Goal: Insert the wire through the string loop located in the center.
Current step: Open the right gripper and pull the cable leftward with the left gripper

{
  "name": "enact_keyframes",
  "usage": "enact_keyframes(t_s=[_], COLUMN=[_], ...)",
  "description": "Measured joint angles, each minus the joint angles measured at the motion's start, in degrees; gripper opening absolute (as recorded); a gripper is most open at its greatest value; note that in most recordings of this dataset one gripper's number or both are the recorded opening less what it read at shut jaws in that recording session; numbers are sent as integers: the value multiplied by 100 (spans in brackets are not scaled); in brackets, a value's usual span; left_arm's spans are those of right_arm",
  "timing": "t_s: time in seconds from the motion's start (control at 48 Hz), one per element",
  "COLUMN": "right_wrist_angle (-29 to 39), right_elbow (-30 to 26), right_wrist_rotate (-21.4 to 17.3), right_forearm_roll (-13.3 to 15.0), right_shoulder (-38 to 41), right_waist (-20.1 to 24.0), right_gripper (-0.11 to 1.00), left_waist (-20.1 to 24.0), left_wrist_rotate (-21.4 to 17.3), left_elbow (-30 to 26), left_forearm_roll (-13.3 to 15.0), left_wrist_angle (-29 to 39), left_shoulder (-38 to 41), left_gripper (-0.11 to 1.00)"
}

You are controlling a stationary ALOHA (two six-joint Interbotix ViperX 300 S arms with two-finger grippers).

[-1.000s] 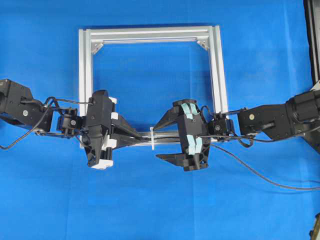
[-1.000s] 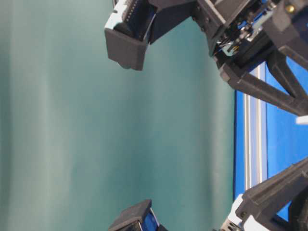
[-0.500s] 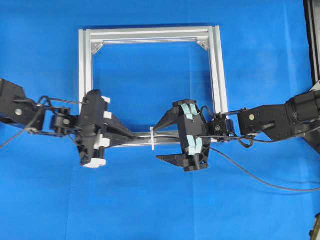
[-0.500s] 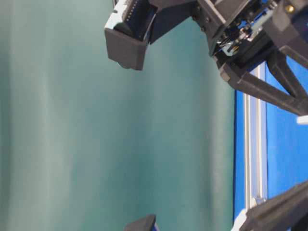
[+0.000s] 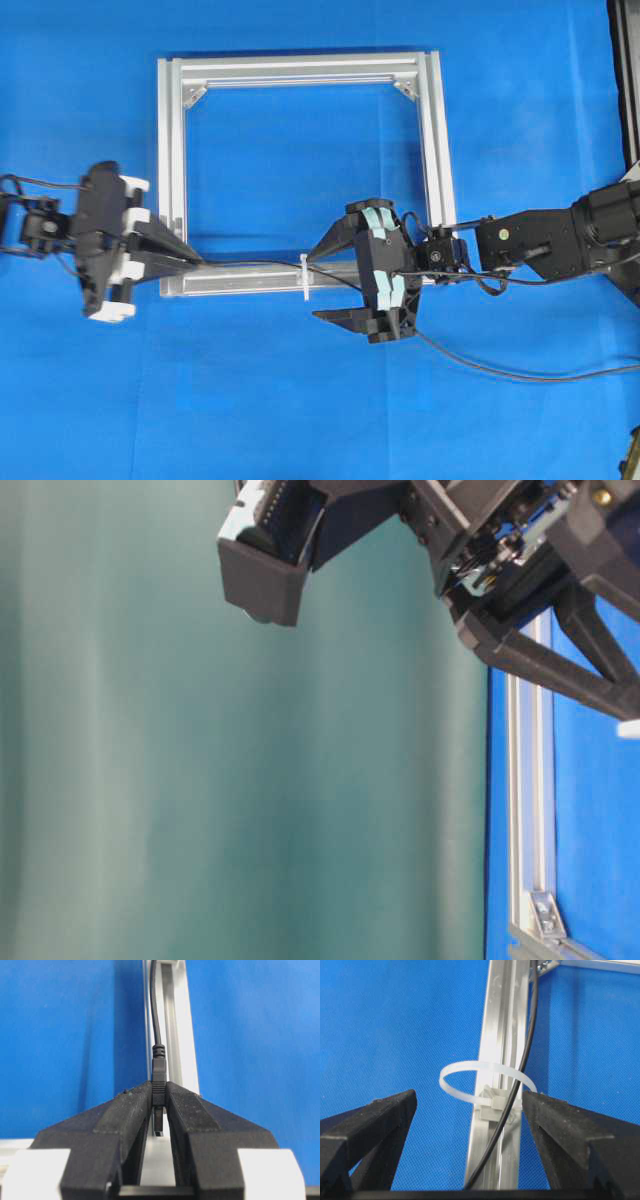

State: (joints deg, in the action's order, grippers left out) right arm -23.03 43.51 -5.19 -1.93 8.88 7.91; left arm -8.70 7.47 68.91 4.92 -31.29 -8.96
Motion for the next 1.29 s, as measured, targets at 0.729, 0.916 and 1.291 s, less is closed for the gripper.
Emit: enact_keyframes(t_s=[0.729,0.916,1.291], right_wrist_angle=[26,35,35], right_elbow=[0,0,0], right_wrist_rotate=[9,9,9], right_forearm_roll=[0,9,9], right_shoulder=[9,9,0], right_waist=[0,0,0], right_gripper=[88,88,88], left_waist=[-70,-202,-229], left_wrist_rotate=[167,141,141], left_elbow=[1151,1125,1002], left_forearm_roll=[0,-26,-26], left_wrist_angle=[914,1046,1257], left_shoulder=[-2021,-1872,-1705], left_gripper=[8,8,20])
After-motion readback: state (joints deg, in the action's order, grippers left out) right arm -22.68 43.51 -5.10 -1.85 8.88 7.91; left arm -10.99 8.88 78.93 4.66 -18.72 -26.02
